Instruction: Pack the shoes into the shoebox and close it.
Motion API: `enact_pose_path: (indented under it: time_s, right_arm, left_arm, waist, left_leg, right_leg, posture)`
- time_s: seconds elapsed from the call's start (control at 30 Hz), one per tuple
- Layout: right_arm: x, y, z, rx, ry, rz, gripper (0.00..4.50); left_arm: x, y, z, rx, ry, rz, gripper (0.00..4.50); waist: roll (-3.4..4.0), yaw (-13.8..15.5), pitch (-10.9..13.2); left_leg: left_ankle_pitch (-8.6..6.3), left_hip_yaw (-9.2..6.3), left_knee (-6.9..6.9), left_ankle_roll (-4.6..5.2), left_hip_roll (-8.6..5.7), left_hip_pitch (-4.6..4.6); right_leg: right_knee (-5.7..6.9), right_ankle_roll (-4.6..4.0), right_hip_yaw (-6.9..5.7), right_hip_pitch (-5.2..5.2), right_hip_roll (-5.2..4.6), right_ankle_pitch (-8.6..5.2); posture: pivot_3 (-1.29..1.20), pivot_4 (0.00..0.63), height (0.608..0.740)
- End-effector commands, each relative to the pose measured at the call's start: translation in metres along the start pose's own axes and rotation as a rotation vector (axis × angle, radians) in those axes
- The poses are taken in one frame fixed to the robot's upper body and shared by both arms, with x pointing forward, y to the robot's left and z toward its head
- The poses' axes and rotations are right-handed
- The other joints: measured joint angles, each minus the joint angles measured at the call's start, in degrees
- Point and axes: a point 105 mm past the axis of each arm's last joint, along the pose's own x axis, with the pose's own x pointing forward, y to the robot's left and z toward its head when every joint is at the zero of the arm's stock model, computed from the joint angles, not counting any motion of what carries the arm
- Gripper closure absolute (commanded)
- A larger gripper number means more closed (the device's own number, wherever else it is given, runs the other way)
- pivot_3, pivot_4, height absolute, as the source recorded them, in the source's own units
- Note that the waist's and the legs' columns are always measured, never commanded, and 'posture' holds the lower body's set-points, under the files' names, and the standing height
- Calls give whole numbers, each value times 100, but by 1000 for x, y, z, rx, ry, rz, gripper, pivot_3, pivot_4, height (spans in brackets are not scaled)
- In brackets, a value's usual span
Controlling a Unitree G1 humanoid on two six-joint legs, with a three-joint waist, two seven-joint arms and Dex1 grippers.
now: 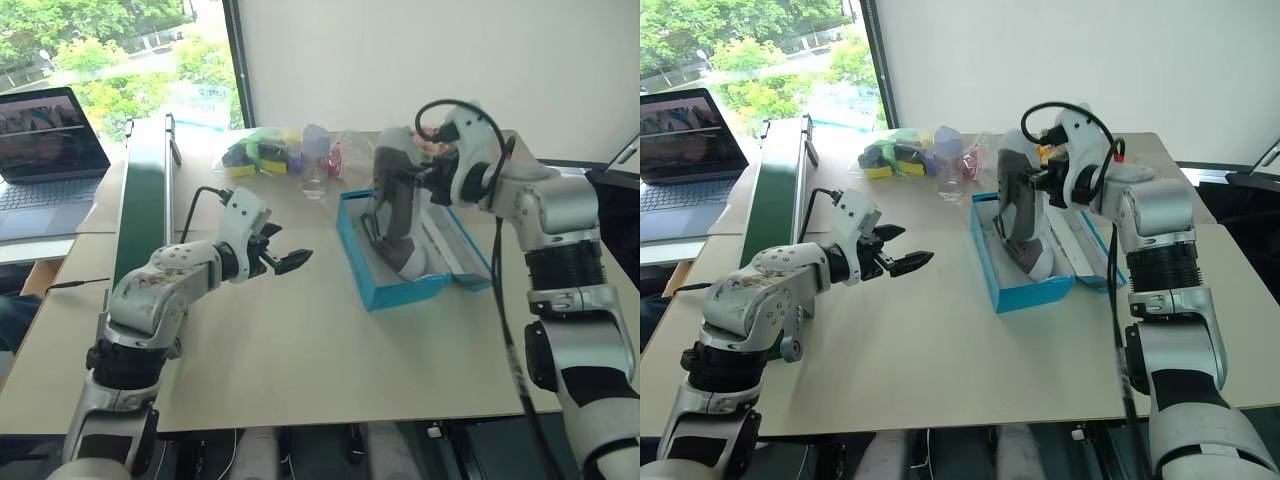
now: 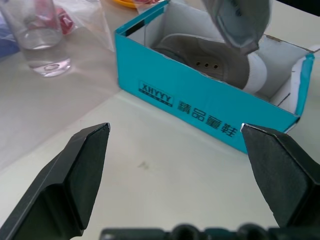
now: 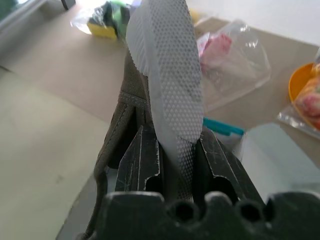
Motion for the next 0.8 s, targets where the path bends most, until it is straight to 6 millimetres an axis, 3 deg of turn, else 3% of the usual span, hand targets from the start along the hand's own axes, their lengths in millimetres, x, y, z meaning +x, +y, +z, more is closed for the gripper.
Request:
enact_pose_path:
  time_s: [0.03, 0.2, 0.4, 0.6, 0.8]
  right_arm:
    - [-4, 3, 0, -5, -18, 27, 4167]
    - [1, 11, -17, 62, 17, 69, 4167]
    - [10, 22, -34, 98, 67, 115, 4167]
    - [35, 36, -59, 11, 197, 157, 4167]
    - [58, 38, -80, -144, 309, 159, 4167]
  left_arm:
    - [-3, 0, 12, 55, -47, 22, 0]
    - [-5, 8, 25, 45, -102, 70, 0]
    - [-4, 7, 21, 99, -65, 78, 0]
    - [-6, 0, 31, 134, -78, 56, 0]
    - [-13, -8, 26, 180, -36, 27, 0]
  waist:
    - [0, 2, 0]
    - [0, -3, 0]
    - [0, 2, 0]
    - [0, -9, 0]
    - [-2, -66, -2]
  left_leg:
    - [0, -1, 0, 0, 0, 0]
    - [0, -1, 3, 0, 0, 2]
    - [1, -3, 4, 1, -2, 3]
    - [2, -2, 4, 2, -3, 3]
    - [2, -2, 4, 2, -2, 14]
  right_leg:
    - [1, 1, 1, 0, 1, 0]
    - [3, 2, 5, 2, -2, 3]
    - [5, 2, 5, 3, -2, 3]
    - [5, 4, 5, 3, 2, 4]
    - [6, 4, 9, 11, 8, 4]
  posture:
    - [0, 150, 738]
    - [0, 150, 738]
    - [0, 150, 738]
    - [0, 150, 738]
    - [0, 150, 738]
